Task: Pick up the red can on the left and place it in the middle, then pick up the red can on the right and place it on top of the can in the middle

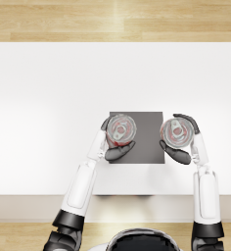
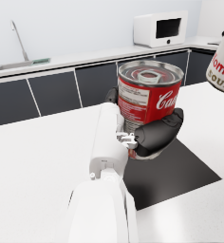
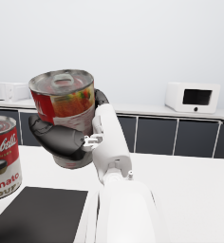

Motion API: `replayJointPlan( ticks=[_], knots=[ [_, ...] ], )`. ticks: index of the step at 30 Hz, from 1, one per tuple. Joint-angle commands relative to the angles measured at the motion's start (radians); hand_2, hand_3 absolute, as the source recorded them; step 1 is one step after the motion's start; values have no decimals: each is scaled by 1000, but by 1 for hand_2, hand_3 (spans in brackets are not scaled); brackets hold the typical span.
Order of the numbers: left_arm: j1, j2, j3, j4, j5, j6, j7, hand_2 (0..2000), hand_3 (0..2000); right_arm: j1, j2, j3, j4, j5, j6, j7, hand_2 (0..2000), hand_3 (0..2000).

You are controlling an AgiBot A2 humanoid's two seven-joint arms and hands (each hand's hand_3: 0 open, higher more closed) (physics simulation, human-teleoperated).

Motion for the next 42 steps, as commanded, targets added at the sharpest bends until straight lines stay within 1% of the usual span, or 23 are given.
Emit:
replayJointPlan(
  ticks=[1,4,6,7,9,11,12,16,17,19,20,21,22,24,25,26,27,31,32,33,38,39,42],
  knots=[
    [72,43,103,91,0,1,-72,2000,1520,36,-7,1,19,0,0,0,2000,1520],
    [103,71,149,165,0,8,-195,2000,1520,44,-13,10,32,0,0,0,2000,1520],
    [125,91,161,226,0,17,-235,2000,1520,53,-18,16,44,0,-1,0,2000,1520],
    [174,44,271,256,0,23,-251,2000,1520,56,-20,17,53,0,-1,0,2000,1520],
    [193,63,273,310,0,30,-278,2000,1520,72,-26,21,73,0,-1,0,2000,1520],
    [194,92,240,353,0,27,-294,2000,1520,83,-31,27,91,0,-6,-2,2000,1520],
    [207,75,284,364,1,17,-298,2000,1520,91,-34,28,94,0,-7,-1,2000,1520],
    [200,90,253,407,1,-3,-308,2000,1520,126,-48,42,80,0,-6,0,2000,1520],
    [216,73,296,420,1,-2,-309,2000,1520,132,-51,47,82,0,-6,0,2000,1520],
    [201,92,248,426,1,-9,-311,2000,1520,141,-56,51,78,0,-6,0,2000,1520],
    [219,72,297,436,1,-11,-312,2000,1520,144,-58,54,79,0,-5,0,2000,1520],
    [203,90,249,442,1,-14,-312,639,1193,150,-62,59,80,0,-5,0,2000,1520],
    [198,90,244,430,1,-16,-312,0,867,154,-64,65,80,0,-4,0,2000,1520],
    [180,84,244,405,1,-2,-310,0,213,167,-71,79,76,0,-5,0,2000,1520],
    [170,80,239,388,1,14,-310,0,0,176,-76,87,77,0,-5,0,2000,1520],
    [146,67,226,347,0,26,-310,0,0,181,-80,99,87,0,-5,0,2000,1520],
    [128,58,221,306,1,36,-285,0,0,181,-82,104,103,0,-6,0,2000,1520],
    [40,11,177,97,0,54,-77,0,0,186,-91,128,121,0,-6,0,2000,1520],
    [21,-1,169,48,0,55,-44,0,0,189,-94,130,121,0,-5,0,2000,1520],
    [-5,-17,156,-17,0,56,-21,0,0,188,-95,137,120,0,-5,-31,2000,1520],
    [-129,-92,35,-343,0,56,27,0,0,205,-112,165,93,0,-17,-259,2000,1520],
    [-141,-97,0,-378,0,56,30,0,0,205,-114,175,91,0,-3,-283,2000,1520],
    [-186,-112,-115,-461,0,55,35,0,0,224,-128,195,70,0,-81,-327,2000,1520]
  ],
)
